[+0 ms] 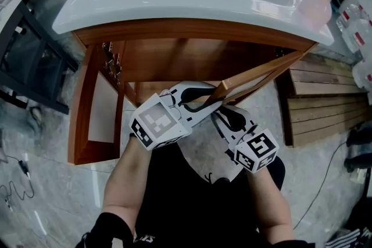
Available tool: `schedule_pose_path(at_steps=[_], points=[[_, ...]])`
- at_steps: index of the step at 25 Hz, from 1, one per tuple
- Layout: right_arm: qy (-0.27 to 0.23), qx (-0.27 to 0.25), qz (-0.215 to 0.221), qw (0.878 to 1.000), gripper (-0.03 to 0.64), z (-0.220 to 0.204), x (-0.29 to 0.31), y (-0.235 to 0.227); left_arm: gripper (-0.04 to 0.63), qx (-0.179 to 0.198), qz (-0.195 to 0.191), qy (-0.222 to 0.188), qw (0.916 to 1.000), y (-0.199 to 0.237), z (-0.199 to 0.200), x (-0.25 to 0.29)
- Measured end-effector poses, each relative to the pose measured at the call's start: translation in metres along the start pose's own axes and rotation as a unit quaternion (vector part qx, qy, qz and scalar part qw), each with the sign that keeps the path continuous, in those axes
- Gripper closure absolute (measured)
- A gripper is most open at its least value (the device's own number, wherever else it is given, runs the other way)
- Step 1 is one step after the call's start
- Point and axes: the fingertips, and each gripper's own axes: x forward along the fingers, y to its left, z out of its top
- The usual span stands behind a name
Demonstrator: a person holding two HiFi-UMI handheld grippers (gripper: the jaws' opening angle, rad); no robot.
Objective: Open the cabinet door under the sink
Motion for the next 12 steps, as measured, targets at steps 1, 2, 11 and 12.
schedule_pose_path(at_steps=[1,2,11,12], points=[[-0.001,0.001,0.003,1.0,0.52,-0.001,-0.001,0.001,0.502,-0.001,-0.004,0.0,1.0,-0.002,0.0,0.0],[-0.002,0.002,0.005,1.0,0.52,-0.002,-0.003,0.001,0.502,-0.001,-0.007,0.001,1.0,-0.003,0.0,0.0],[0.006,-0.005,0.032,0.999,0.52,-0.011,-0.02,0.006,0.502,0.001,-0.038,0.011,0.9992,-0.022,-0.001,0.002],[0.007,-0.004,0.034,0.999,0.52,-0.012,-0.022,0.007,0.5,-0.001,-0.044,0.011,0.9989,-0.025,-0.002,0.003]])
